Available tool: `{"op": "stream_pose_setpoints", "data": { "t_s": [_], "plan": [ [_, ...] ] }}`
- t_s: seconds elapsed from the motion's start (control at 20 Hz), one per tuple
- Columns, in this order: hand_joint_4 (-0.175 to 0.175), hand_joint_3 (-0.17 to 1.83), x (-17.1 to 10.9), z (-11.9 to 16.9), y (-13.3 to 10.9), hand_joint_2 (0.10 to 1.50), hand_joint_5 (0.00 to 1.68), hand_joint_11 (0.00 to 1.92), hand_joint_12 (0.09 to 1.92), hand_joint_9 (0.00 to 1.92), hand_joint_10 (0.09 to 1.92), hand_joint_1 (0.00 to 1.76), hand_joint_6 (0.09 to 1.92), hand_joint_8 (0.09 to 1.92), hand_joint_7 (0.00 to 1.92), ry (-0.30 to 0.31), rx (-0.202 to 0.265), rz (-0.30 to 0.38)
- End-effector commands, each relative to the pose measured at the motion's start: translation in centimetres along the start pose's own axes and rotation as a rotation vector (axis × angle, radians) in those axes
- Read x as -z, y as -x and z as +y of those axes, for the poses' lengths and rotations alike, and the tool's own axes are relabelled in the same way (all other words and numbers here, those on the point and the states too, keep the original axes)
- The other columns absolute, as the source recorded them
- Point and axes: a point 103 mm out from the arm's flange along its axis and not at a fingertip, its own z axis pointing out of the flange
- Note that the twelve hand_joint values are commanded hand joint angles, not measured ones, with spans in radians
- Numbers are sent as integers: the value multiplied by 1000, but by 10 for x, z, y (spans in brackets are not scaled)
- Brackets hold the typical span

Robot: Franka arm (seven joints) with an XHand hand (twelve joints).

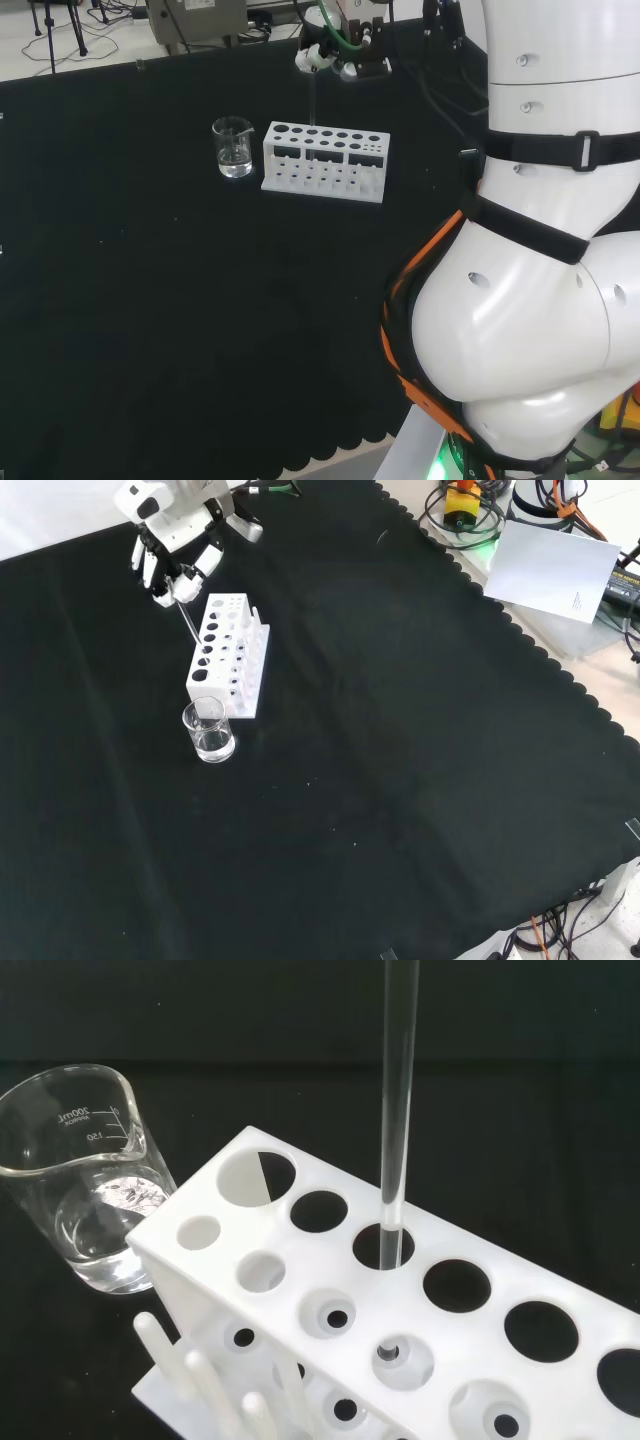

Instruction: Take the glass rod from the white test tube rack.

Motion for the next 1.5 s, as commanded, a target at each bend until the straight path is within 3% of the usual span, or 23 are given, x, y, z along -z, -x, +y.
{"op": "stream_pose_setpoints", "data": {
  "t_s": [0.05, 0.15, 0.4, 0.55, 0.8, 1.15, 1.5],
  "plan": [
    [-175, -122, 6, -3, -8, 1216, 856, 799, 1260, 1565, 891, 1067, 1060, 996, 1123, 36, 12, -12],
    [-175, -93, 10, -6, -13, 1191, 907, 846, 1244, 1601, 883, 1117, 1086, 991, 1172, 66, 18, -15],
    [-175, -143, 25, -15, -29, 1152, 997, 1098, 1020, 1642, 926, 1275, 761, 1054, 1132, 182, 31, -57],
    [-175, -172, 34, -18, -39, 1128, 1111, 1142, 874, 1651, 907, 1295, 557, 978, 1184, 244, 32, 10],
    [-175, -175, 51, -29, -49, 1086, 1281, 1111, 810, 1627, 830, 1313, 239, 833, 1268, 348, 8, 128],
    [-175, -175, 69, -45, -56, 1075, 1350, 1091, 814, 1644, 717, 1317, 90, 787, 1295, 340, -26, 152],
    [-175, -175, 91, -66, -56, 1077, 1370, 1102, 818, 1670, 660, 1317, 87, 810, 1286, 333, -55, 134]
  ]
}}
